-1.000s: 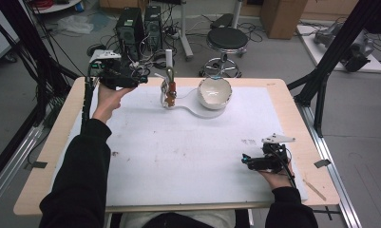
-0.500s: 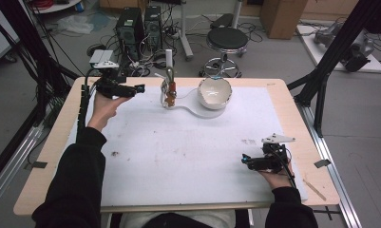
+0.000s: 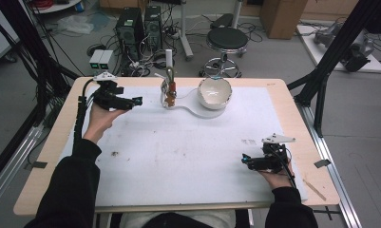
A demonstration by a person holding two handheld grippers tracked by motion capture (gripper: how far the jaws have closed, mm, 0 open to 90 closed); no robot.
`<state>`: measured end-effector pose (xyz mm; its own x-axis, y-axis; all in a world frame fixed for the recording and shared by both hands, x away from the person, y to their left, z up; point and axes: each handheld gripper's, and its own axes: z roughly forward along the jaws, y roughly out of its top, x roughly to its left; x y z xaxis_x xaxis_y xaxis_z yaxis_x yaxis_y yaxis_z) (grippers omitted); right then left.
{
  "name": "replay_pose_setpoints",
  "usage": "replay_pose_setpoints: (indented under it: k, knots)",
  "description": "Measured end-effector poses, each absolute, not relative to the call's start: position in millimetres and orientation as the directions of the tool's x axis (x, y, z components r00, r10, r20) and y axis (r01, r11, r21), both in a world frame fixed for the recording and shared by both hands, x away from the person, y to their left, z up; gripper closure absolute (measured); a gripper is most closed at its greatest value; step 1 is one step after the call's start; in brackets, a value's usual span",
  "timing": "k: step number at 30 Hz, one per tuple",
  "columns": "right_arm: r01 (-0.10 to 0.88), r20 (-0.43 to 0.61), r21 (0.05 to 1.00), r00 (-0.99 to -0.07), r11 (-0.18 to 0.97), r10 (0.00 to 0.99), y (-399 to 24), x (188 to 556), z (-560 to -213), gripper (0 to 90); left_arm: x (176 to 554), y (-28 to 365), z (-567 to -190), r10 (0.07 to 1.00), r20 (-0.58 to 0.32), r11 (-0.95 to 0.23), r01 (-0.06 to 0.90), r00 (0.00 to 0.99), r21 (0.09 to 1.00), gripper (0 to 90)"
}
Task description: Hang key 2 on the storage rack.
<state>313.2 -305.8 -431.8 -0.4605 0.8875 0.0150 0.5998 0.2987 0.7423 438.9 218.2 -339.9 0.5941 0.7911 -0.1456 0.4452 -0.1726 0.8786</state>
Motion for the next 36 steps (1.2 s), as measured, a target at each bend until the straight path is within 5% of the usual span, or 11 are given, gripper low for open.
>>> replay_pose_setpoints:
  k: [36]
  knots:
    - [0.603, 0.014, 0.737, -0.464, 0.304, 0.886, -308, 314, -433, 0.9, 375, 256, -381, 0.805, -0.150, -0.192, 0.491, 0.574, 0.850, 1.7]
